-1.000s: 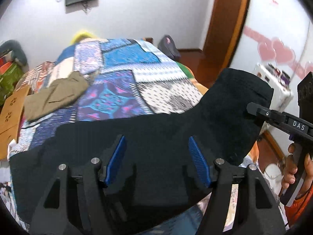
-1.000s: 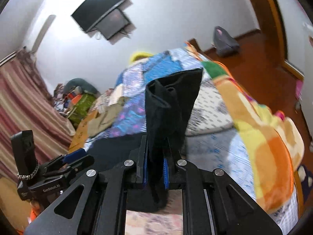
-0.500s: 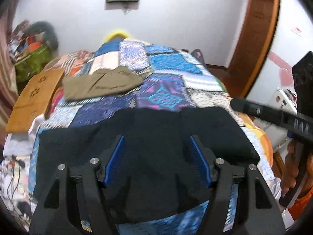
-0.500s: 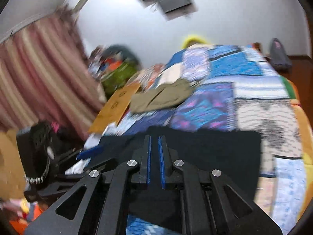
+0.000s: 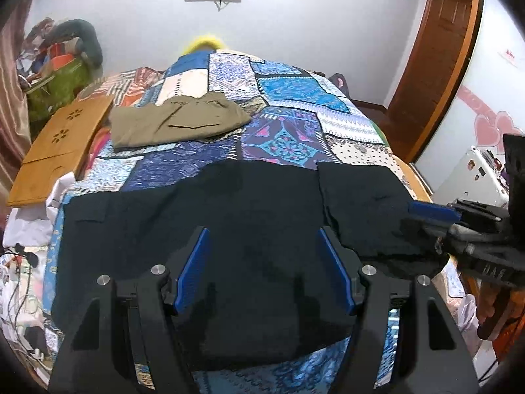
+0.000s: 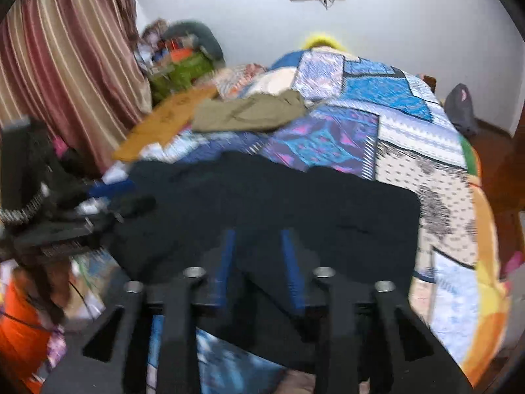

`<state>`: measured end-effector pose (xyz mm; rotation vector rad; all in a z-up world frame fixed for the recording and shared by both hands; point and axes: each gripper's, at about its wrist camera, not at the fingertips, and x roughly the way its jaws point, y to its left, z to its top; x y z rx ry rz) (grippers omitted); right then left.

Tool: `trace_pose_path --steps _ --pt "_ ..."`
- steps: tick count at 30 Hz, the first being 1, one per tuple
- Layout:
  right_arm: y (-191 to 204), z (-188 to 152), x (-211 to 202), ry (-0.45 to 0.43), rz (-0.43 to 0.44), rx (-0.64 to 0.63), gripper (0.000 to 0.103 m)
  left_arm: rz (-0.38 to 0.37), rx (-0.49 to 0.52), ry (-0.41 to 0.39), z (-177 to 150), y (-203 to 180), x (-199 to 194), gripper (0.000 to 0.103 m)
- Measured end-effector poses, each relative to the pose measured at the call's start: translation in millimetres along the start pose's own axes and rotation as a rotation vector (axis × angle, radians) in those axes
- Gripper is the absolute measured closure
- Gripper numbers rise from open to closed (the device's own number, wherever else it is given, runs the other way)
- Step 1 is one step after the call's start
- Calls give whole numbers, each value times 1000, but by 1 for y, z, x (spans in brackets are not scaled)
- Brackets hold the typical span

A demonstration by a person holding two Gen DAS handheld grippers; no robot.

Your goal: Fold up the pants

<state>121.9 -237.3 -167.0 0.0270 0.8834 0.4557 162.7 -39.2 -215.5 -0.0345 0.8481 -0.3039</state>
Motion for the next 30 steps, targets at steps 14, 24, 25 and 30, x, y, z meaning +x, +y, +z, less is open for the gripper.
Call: trace_pose_path --steps 14,24,25,30 --pt "36 -14 54 115 -60 -209 49 1 -12 91 -21 8 16 36" --pt "16 -6 57 75 -5 -135 89 4 -58 106 -24 23 26 36" --pt "13 -5 54 66 11 -111 90 3 -64 104 -23 23 26 36" --pt "4 4 41 16 58 -45 91 1 -80 81 -15 27 21 36"
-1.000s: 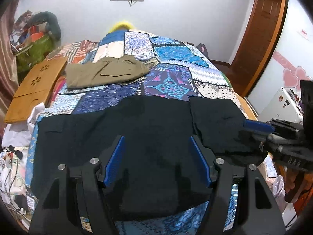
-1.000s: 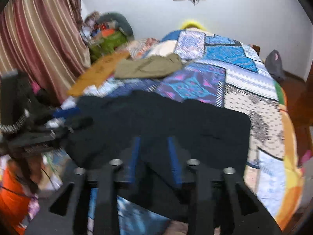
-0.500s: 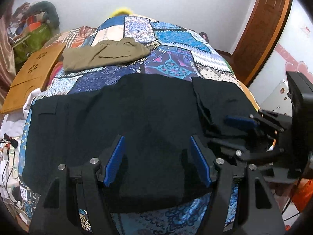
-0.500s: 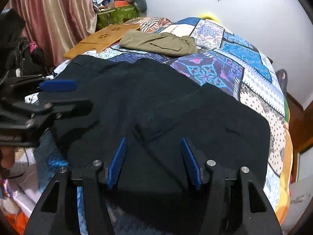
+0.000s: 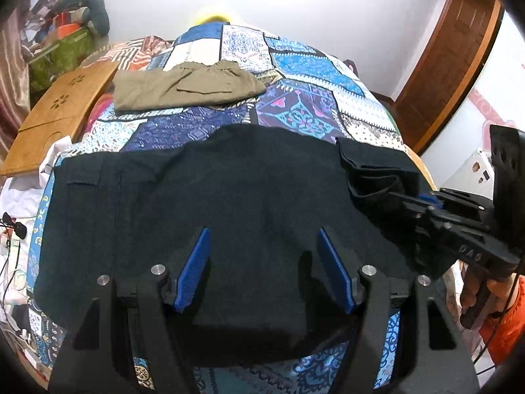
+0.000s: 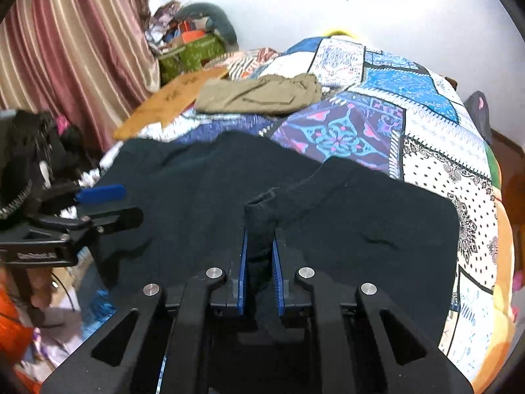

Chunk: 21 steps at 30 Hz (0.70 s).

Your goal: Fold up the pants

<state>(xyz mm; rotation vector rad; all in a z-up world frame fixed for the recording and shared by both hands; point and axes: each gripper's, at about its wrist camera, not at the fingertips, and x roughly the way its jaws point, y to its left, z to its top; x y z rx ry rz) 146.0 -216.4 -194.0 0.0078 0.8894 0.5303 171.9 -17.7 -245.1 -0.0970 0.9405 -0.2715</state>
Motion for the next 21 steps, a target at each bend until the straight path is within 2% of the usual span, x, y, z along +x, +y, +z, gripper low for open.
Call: trace_pose_path --steps 12,17,21 --pt "0 41 -56 -179 120 74 92 7 -12 -68 10 4 -23 36" --pt "24 39 -57 -176 185 23 92 22 -22 -81 9 9 -31 36" --pt "43 26 -36 -111 228 -11 92 33 -38 -87 9 15 -34 36"
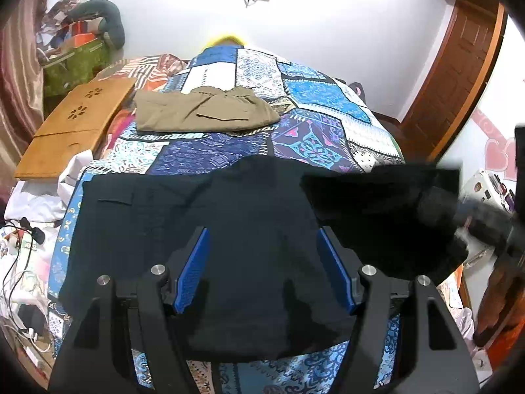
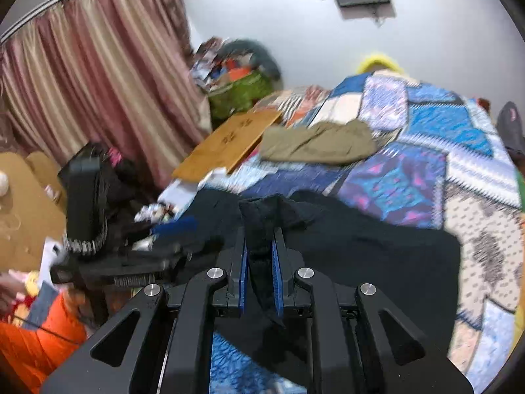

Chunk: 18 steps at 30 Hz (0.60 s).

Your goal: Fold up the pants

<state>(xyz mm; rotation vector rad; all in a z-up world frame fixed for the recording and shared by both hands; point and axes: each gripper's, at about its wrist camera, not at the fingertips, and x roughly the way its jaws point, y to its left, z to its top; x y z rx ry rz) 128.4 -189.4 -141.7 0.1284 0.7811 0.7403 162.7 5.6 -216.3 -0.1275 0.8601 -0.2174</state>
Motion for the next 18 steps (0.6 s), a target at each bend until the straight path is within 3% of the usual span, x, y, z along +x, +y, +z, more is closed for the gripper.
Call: trace_pose_path --steps 8,11,13,18 --pt "-3 -49 40 184 -20 4 87 -2 5 7 1 -3 -1 36" --pt "0 -50 36 192 -17 3 74 -7 24 7 4 -12 1 36" --pt "2 -44 30 194 -37 -8 57 -14 41 9 7 -21 3 36" --pt "-9 -34 -2 117 -74 -15 54 -36 80 13 19 -40 8 36"
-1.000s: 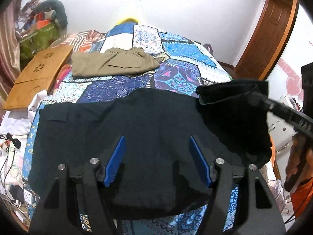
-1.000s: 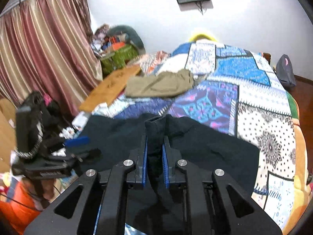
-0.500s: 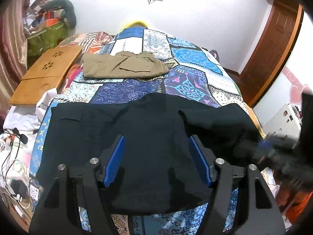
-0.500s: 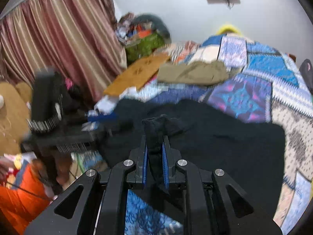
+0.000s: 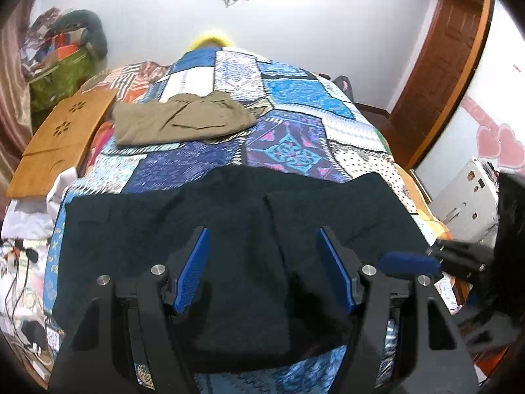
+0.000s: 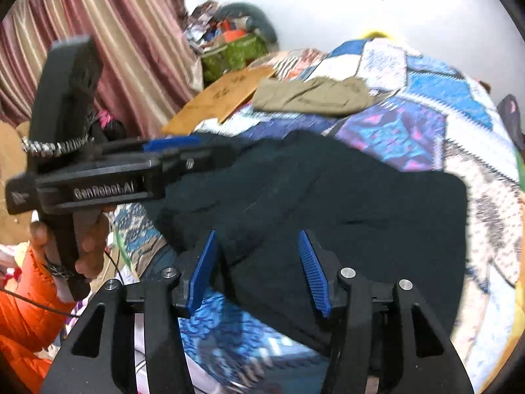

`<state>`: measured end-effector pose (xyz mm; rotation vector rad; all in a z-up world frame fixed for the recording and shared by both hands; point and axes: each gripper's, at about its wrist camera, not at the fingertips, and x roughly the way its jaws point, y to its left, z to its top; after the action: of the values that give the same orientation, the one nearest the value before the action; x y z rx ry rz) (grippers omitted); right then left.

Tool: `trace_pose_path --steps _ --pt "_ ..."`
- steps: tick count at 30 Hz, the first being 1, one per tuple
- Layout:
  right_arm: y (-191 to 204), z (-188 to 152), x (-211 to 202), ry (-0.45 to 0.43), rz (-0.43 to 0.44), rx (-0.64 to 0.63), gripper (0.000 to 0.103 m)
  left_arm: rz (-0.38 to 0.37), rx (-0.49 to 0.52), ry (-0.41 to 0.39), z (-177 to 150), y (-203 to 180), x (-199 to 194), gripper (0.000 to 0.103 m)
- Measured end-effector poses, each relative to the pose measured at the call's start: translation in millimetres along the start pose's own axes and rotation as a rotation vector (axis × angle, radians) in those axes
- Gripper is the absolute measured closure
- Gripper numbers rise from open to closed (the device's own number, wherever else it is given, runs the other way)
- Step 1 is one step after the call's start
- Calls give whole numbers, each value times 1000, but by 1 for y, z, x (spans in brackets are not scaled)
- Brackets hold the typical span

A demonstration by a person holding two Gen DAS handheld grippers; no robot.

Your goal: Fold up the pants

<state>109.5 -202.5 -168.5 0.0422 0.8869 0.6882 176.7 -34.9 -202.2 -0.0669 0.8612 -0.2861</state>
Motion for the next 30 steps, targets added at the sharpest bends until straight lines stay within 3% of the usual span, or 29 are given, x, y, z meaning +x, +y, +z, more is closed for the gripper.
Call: trace_pose_path --steps 4,7,9,11,12,13,16,19,23,25,28,30 --pt "-30 10 -23 -61 -144 3 54 -18 44 6 11 -18 12 36" --pt "-58 17 -23 -58 -195 20 54 -39 66 41 15 -31 33 38" --pt "-73 20 -16 -41 -202 27 54 -52 72 82 16 -38 52 54" --pt "-84 22 -6 -28 -192 23 63 -58 81 131 17 -45 72 74" --pt "-87 23 0 -16 -184 24 73 -64 86 146 18 -46 79 76" --pt "-93 24 6 3 -164 31 76 -69 92 158 18 -48 86 76" --pt "-105 21 25 54 -147 51 76 -54 107 193 20 -50 106 77" --pt "-117 15 41 110 -193 31 82 -42 101 246 18 -41 125 87" --pt "-130 9 31 104 -218 33 83 -78 74 252 14 -29 129 91" --pt "-132 4 24 104 -257 29 83 -49 75 241 13 -26 125 91" --pt "-139 -1 13 104 -301 43 81 94 82 200 14 -18 118 91" --pt "-143 -2 4 97 -302 78 79 99 35 201 14 -5 112 91"
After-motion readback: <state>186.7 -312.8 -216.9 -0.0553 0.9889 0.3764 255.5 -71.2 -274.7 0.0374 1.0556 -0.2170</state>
